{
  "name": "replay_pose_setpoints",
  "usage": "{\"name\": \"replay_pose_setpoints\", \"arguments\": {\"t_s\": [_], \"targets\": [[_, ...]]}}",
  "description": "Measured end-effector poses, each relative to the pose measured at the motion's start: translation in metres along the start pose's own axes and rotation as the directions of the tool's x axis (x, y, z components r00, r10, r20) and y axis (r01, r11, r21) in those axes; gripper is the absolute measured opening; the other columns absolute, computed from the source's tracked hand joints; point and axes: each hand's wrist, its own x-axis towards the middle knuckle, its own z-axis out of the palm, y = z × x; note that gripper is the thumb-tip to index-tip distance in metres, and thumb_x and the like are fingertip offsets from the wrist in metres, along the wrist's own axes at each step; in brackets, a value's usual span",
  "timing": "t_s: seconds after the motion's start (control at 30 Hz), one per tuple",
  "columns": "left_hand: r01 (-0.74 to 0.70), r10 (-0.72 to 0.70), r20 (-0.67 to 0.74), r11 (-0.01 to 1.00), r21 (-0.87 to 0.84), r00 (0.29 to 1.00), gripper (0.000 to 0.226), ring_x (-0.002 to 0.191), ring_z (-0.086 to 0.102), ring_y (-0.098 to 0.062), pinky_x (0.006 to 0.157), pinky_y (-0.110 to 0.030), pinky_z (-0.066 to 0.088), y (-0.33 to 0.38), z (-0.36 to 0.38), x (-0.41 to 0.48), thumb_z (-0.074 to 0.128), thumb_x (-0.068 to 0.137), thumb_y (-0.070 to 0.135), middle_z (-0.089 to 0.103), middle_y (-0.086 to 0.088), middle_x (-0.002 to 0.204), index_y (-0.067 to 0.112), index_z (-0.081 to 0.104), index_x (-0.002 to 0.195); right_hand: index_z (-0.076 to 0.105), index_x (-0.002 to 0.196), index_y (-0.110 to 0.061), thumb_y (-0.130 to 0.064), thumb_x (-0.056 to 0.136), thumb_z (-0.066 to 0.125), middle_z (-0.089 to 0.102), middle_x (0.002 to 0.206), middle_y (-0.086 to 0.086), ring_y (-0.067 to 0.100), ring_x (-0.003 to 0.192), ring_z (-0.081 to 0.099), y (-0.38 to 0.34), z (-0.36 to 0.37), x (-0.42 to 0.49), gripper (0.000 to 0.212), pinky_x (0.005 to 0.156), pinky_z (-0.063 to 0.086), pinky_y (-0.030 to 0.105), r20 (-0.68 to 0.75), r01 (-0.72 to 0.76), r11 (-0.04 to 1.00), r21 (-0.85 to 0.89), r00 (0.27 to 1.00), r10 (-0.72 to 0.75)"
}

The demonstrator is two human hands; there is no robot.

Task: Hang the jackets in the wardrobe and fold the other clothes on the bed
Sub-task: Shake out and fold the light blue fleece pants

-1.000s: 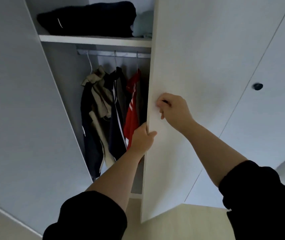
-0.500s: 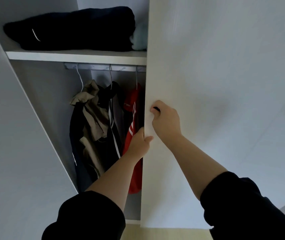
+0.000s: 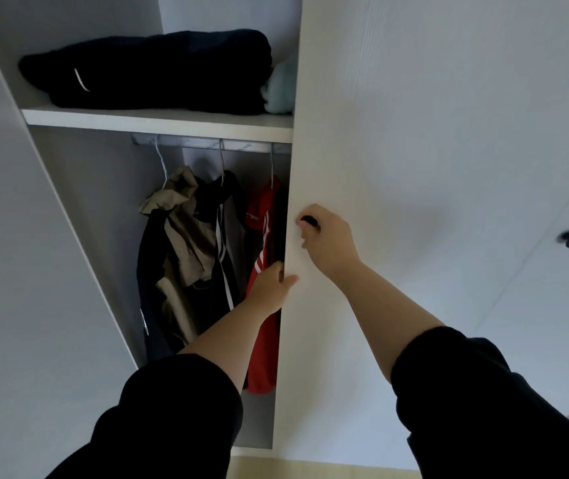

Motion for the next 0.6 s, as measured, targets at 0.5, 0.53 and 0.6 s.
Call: {"name": "replay_pose_setpoints", "arguments": {"t_s": [0.5, 0.53, 0.6], "targets": [[0.167, -0.178, -0.41, 0.984, -0.062, 0.894, 0.014, 0.076, 0.063, -0.016, 0.072, -0.018, 0.052, 0.002, -0.116, -0.207, 0.053, 0.092, 0.003, 0.066, -0.007, 0.091, 0.008, 0.063, 0.101, 0.062, 0.115, -0.014, -0.005, 0.088, 0.048, 0.062, 0.11, 0.005, 0.016, 0.09, 0.057, -0.037, 0.045, -0.111, 0.032, 0.078, 0.044, 0.026, 0.223, -0.068, 0.988, 0.137, 0.974, 0.036], [0.192, -0.177, -0.476, 0.981, -0.018, 0.861, 0.015, 0.074, 0.061, -0.011, 0.068, -0.015, 0.05, 0.0, -0.132, -0.233, 0.053, 0.092, 0.004, 0.066, -0.001, 0.088, 0.012, 0.064, 0.099, 0.062, 0.114, -0.013, -0.005, 0.088, 0.049, 0.062, 0.108, 0.004, 0.014, 0.09, 0.055, -0.052, 0.058, -0.122, 0.03, 0.077, 0.039, 0.023, 0.248, -0.023, 0.987, 0.159, 0.969, -0.018], [0.262, -0.19, -0.611, 0.965, 0.03, 0.769, 0.022, 0.074, 0.061, -0.009, 0.063, -0.015, 0.047, -0.005, -0.165, -0.285, 0.049, 0.091, 0.003, 0.065, 0.004, 0.085, 0.015, 0.066, 0.096, 0.063, 0.113, -0.009, -0.005, 0.089, 0.05, 0.06, 0.105, 0.002, 0.015, 0.096, 0.055, -0.084, 0.084, -0.148, 0.028, 0.079, 0.033, 0.013, 0.305, 0.044, 0.982, 0.186, 0.947, -0.1]]}}
